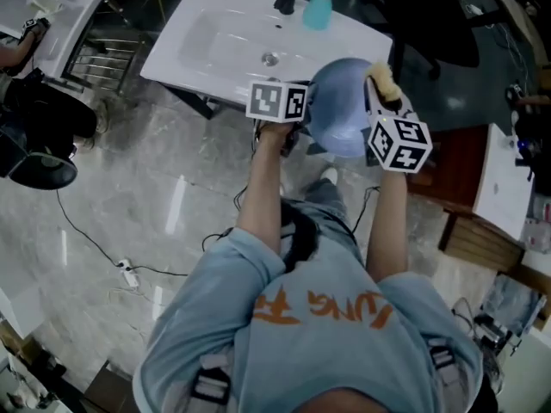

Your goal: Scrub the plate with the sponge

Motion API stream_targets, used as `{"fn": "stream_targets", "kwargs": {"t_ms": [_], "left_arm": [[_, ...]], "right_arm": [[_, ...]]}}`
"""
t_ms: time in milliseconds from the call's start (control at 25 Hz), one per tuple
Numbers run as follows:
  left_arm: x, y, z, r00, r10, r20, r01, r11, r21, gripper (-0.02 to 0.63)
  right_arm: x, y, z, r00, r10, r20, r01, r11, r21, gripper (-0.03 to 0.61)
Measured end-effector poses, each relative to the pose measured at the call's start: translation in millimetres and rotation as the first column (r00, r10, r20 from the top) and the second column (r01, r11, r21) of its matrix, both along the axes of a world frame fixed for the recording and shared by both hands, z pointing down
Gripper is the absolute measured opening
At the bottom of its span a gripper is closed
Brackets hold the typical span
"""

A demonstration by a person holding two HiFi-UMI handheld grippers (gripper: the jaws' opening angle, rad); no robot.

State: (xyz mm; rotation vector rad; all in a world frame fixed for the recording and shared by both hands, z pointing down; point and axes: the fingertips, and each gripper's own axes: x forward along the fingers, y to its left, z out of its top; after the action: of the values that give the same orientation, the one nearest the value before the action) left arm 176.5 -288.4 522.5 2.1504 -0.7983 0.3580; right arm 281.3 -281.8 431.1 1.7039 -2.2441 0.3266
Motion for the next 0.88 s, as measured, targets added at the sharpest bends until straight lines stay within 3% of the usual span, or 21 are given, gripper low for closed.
{"fn": "stream_targets", "kwargs": {"t_ms": [200, 360, 480, 680, 880], "left_arm": [[-14, -9, -34, 1.000, 0.023, -0.006, -0.023, 0.995, 0.095, 0.031], [-27, -10, -46, 0.999, 0.035, 0.021, -0.037, 0.990, 0.134, 0.032], [-39, -8, -55, 0.999, 0.040, 0.006, -0.040, 0.987, 0.153, 0.032], [-64, -1, -69, 1.000, 0.024, -0.008, -0.022, 0.983, 0.181, 0.031], [-77, 5, -75, 1.000, 0.025, -0.002, -0.024, 0.978, 0.206, 0.032]], "right_arm": [[-37, -8, 0, 0.992, -0.123, -0.010, 0.122, 0.990, -0.068, 0.034], [-86, -10, 6, 0.963, -0.267, -0.017, 0.263, 0.957, -0.120, 0.034], [-116, -14, 9, 0.946, -0.322, -0.029, 0.316, 0.941, -0.123, 0.034], [-137, -17, 6, 0.946, -0.319, -0.054, 0.312, 0.944, -0.110, 0.035], [-127, -21, -4, 0.966, -0.250, -0.068, 0.246, 0.967, -0.070, 0.035]]}}
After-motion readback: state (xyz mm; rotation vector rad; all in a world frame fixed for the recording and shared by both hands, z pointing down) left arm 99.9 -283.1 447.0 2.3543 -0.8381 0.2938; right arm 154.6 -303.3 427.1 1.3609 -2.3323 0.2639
